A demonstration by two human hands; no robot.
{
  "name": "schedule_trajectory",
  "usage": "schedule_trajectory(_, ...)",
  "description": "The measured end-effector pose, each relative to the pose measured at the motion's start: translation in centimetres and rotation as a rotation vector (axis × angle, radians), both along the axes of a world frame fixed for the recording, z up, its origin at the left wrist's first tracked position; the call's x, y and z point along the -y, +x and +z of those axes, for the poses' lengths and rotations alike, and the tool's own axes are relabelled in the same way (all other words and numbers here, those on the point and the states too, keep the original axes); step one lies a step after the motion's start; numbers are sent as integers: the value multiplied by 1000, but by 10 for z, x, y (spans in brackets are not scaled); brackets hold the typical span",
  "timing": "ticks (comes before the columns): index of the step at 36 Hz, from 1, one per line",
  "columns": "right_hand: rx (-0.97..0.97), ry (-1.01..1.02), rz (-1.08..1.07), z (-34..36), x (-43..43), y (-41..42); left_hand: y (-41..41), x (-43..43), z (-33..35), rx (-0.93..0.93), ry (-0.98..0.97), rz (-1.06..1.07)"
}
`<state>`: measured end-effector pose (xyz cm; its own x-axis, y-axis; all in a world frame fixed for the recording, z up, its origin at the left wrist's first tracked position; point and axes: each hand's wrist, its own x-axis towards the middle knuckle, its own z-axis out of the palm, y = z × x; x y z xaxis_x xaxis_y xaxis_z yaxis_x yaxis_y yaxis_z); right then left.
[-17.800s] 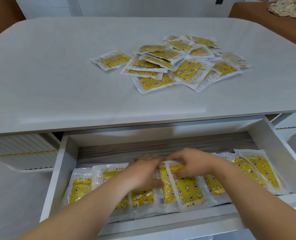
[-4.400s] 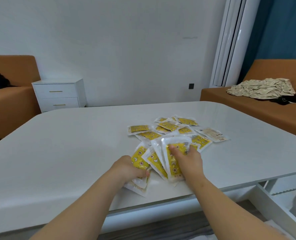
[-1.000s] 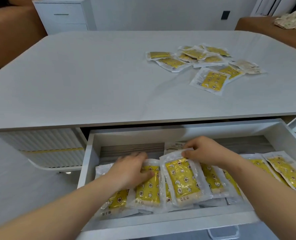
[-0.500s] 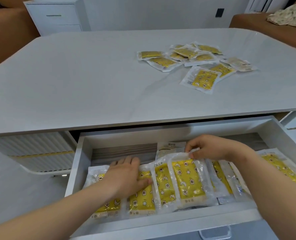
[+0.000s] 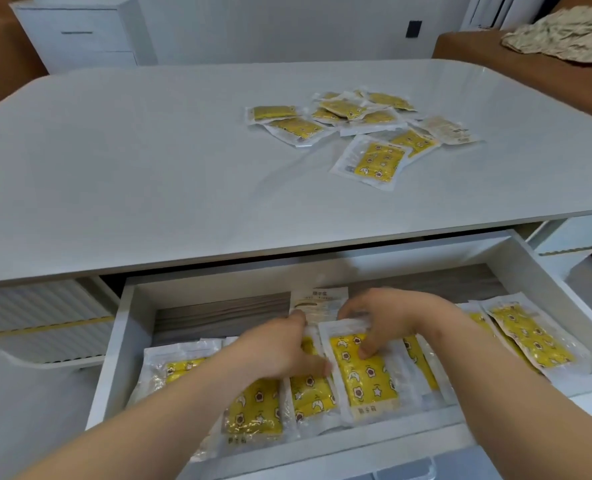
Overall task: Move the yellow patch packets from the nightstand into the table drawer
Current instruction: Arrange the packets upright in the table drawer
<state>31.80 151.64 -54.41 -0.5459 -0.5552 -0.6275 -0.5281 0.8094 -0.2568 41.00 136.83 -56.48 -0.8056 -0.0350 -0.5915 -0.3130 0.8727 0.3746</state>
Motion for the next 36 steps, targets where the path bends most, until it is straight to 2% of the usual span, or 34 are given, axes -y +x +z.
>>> schedule_trajectory(2, 27, -76, -93, -3, 0, -2, -7, 4, 1, -49, 93, 163)
schedule_trajectory(6, 16, -240, -293, -11, 4, -5, -32, 7, -7, -114, 127, 481)
schedule_trajectory(9, -19, -248, -359, -16, 5, -6, -41, 3, -17, -74, 177, 552)
schedule_trajectory(18, -45, -216, -371, -19, 3, -8, -45, 7, -20, 30, 250, 702)
schedule_trajectory(24, -42, -282, -442, -19, 4, -12, -43, -1, -14, -53, 269, 680)
schedule_trajectory(31, -11, -560, -649, -18, 1, -16, -41, -4, -9, -100, 364, 593)
schedule_trajectory(34, 73, -716, -718, -9, 1, -13, -36, -5, 0, -120, 332, 483)
schedule_trajectory(36, 127, -796, -746, -5, 1, -12, -33, -6, 8, -145, 378, 484)
